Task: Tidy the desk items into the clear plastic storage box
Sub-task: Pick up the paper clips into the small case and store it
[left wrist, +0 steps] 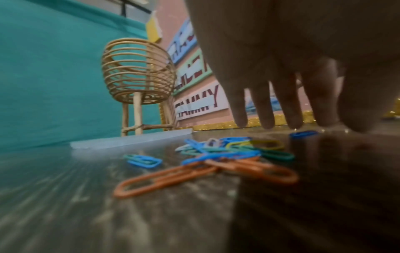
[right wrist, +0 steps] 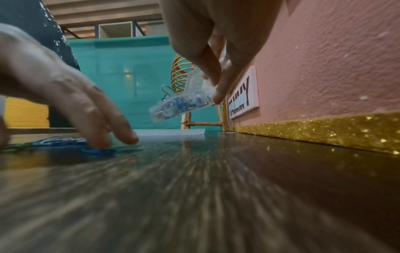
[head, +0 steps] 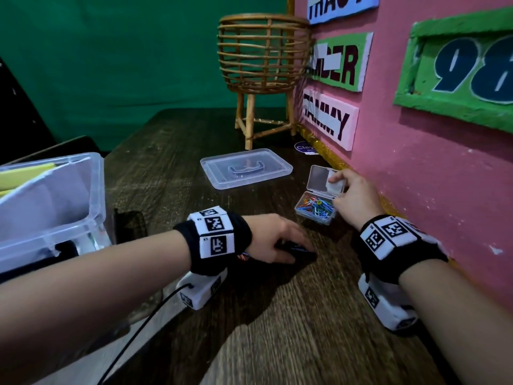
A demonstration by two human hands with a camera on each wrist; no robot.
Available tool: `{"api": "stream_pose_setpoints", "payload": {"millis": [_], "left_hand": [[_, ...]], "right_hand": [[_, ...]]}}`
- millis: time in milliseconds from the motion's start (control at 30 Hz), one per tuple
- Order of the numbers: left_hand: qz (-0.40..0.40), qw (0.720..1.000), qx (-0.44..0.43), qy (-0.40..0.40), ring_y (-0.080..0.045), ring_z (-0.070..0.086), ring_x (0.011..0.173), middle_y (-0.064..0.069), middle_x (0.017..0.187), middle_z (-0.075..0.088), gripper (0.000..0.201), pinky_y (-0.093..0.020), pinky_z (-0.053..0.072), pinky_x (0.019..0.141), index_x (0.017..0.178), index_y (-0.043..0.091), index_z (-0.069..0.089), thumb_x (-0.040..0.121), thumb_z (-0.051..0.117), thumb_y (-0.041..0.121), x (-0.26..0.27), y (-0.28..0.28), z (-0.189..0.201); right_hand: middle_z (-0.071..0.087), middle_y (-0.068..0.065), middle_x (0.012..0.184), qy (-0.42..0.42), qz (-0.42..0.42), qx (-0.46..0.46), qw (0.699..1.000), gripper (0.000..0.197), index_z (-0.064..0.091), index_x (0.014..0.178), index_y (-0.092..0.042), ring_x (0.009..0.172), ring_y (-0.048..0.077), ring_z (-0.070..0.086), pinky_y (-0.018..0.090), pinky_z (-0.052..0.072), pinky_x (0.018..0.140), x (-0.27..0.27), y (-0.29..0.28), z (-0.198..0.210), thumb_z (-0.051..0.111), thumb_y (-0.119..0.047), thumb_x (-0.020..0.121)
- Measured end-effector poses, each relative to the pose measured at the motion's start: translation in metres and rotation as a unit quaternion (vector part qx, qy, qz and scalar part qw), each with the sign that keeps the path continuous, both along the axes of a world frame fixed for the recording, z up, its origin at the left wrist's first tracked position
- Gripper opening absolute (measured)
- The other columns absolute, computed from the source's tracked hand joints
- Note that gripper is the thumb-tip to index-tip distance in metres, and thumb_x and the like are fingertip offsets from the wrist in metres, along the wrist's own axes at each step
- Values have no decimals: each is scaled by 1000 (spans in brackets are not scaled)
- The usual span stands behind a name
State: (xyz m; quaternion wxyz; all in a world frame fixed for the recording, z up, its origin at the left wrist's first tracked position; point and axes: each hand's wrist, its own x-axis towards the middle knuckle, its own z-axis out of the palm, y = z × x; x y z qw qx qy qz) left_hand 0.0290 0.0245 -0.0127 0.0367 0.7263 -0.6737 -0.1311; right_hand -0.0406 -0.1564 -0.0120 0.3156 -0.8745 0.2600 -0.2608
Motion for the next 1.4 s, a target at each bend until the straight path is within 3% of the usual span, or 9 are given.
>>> {"api": "stream_pose_setpoints", "payload": {"millis": [67, 233, 333, 467, 600, 733, 1067, 1233, 1400], "left_hand": [[-14, 1000, 21, 3, -13, 48, 127, 1, 141, 50, 43, -24, 36, 107, 131, 22, 54, 88, 60, 19, 0, 1, -1], [72, 996, -48, -18, -16, 65, 102, 0, 110, 71, 23, -28, 49, 93, 105, 17, 71, 86, 62, 27, 21, 36, 0], [144, 988, -56, -28, -12, 47, 124, 2, 134, 53, 49, -27, 37, 108, 122, 24, 59, 79, 66, 46, 22, 44, 5], [211, 974, 86, 9, -13, 21, 143, 6, 155, 19, 89, -30, 19, 116, 142, 36, 31, 67, 74, 55, 30, 47, 1], [209, 975, 64, 29, -11, 39, 133, 9, 146, 38, 60, -21, 28, 109, 129, 38, 53, 73, 74, 42, 36, 53, -1], [220, 974, 5, 56, -6, 55, 103, 3, 123, 60, 36, 0, 34, 78, 110, 25, 70, 74, 76, 23, 37, 53, -1], [254, 965, -57, 42, 0, 58, 76, 0, 95, 75, 18, 5, 34, 63, 91, 19, 77, 74, 75, 15, 29, 45, -2], [281, 945, -136, 102, 8, 60, 64, 1, 89, 75, 16, -2, 47, 66, 87, 18, 77, 74, 74, 9, 29, 39, 3], [255, 932, -221, 132, -12, 67, 84, -3, 93, 75, 16, -23, 53, 84, 87, 15, 76, 74, 74, 6, 22, 27, 8]], "right_hand": [[62, 15, 115, -1, -6, -2, 1000, 40, 61, 100, -15, 83, 21, 56, 19, 38, 57, -1, 1, 0, 55, 13, 73], [61, 12, 119, 7, 9, 7, 1000, 39, 59, 96, -19, 99, 27, 61, 17, 40, 60, -1, 1, 0, 57, 13, 74], [62, 9, 115, 14, 51, 18, 998, 40, 57, 90, -25, 93, 25, 63, 25, 47, 73, 0, 1, -2, 59, 12, 75], [58, 1, 98, 78, 98, 24, 992, 36, 61, 84, -26, 84, 17, 55, 23, 47, 69, -3, 4, -2, 63, 8, 75], [57, 2, 101, 113, 128, 42, 984, 46, 61, 72, -33, 84, 20, 62, 33, 58, 76, -3, 7, -3, 61, 12, 75], [61, 2, 105, 149, 155, 58, 975, 36, 71, 70, -25, 93, 23, 63, 31, 57, 73, -3, 9, -2, 60, 8, 79], [65, 5, 107, 180, 202, 99, 958, 31, 74, 81, -21, 97, 22, 63, 31, 57, 78, -5, 10, -1, 68, 9, 73], [64, 8, 105, 169, 191, 107, 961, 36, 71, 72, -23, 90, 23, 65, 29, 59, 72, -3, 8, -2, 66, 12, 73], [64, 6, 100, 173, 189, 112, 960, 35, 72, 74, -21, 86, 22, 66, 28, 59, 71, -2, 7, -3, 66, 14, 72]]}}
